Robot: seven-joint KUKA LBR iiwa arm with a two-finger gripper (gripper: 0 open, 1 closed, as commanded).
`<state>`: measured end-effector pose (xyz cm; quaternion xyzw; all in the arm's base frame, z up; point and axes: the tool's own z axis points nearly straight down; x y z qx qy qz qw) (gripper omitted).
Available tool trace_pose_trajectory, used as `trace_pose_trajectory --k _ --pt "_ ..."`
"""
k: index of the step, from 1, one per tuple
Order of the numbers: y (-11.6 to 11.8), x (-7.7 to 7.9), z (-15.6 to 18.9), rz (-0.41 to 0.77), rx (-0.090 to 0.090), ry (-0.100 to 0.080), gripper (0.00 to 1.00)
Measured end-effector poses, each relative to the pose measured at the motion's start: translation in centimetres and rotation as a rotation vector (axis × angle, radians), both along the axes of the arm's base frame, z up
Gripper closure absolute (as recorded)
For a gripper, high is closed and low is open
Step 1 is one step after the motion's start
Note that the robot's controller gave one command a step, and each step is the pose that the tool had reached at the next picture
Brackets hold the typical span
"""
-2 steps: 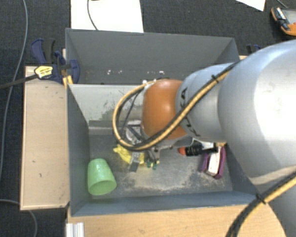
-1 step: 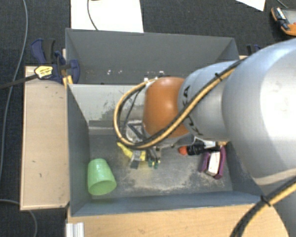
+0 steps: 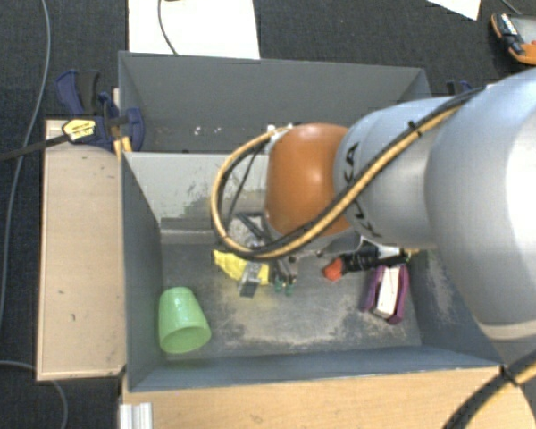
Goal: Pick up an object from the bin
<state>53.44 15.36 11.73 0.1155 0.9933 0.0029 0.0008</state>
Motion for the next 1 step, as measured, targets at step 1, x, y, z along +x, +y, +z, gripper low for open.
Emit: trace_pose_trajectory --k 1 --pt "0.01 0.01 2.77 0.002 0.000 0.000 1.00"
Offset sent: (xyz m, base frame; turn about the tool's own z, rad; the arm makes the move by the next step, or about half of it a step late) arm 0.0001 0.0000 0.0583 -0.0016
